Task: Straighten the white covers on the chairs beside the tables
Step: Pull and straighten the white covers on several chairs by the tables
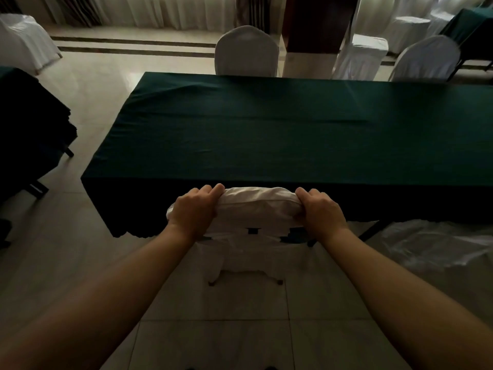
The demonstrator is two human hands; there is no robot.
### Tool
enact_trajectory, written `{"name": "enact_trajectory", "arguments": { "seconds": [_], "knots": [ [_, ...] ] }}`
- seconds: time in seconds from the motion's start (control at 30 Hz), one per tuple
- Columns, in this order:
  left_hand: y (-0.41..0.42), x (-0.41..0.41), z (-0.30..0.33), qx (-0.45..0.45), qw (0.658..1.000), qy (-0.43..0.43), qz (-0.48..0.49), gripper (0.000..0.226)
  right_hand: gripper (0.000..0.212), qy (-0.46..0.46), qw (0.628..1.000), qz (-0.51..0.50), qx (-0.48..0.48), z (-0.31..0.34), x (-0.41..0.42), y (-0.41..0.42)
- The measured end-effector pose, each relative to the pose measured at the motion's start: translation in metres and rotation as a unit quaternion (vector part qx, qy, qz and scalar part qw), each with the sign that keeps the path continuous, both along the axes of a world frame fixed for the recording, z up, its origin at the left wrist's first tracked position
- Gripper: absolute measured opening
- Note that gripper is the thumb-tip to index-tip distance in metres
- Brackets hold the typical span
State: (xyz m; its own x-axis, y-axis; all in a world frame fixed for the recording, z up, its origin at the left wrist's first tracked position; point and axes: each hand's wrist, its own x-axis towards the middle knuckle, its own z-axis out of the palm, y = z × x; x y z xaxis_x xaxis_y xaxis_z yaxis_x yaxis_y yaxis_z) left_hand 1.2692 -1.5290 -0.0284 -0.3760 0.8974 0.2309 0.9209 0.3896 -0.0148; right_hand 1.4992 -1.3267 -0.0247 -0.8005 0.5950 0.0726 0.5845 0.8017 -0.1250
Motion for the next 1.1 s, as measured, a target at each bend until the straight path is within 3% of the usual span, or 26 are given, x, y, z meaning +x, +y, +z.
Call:
{"name": "enact_trajectory", "arguments": {
  "seconds": [0.3,0.43,0.5,0.57,0.67,1.1],
  "knots": [
    [-0.007,-0.005,-0.005,0.011,0.999,-0.042,-0.029,0.056,0.033,0.015,1.0,0.003,-0.012,-0.008,0.007,0.0],
    [-0.018,-0.017,-0.009,0.028,0.985,-0.17,0.017,0.078,0.066,0.04,0.996,0.003,-0.081,-0.004,0.021,0.006],
    [-0.026,-0.027,-0.011,0.032,0.977,-0.205,0.056,0.079,0.08,0.062,0.989,-0.035,-0.132,-0.004,0.031,0.013],
    [-0.032,-0.036,-0.01,0.018,0.975,-0.21,0.07,0.053,0.063,0.046,0.98,-0.054,-0.188,-0.007,0.037,0.018],
    [-0.034,-0.044,-0.006,-0.012,0.981,-0.186,0.059,0.032,0.033,0.054,0.982,-0.049,-0.174,-0.011,0.039,0.025],
    [-0.014,-0.045,0.013,-0.039,0.984,-0.17,0.041,0.035,0.021,0.1,0.99,-0.011,-0.095,-0.013,0.042,0.026]
  ]
}}
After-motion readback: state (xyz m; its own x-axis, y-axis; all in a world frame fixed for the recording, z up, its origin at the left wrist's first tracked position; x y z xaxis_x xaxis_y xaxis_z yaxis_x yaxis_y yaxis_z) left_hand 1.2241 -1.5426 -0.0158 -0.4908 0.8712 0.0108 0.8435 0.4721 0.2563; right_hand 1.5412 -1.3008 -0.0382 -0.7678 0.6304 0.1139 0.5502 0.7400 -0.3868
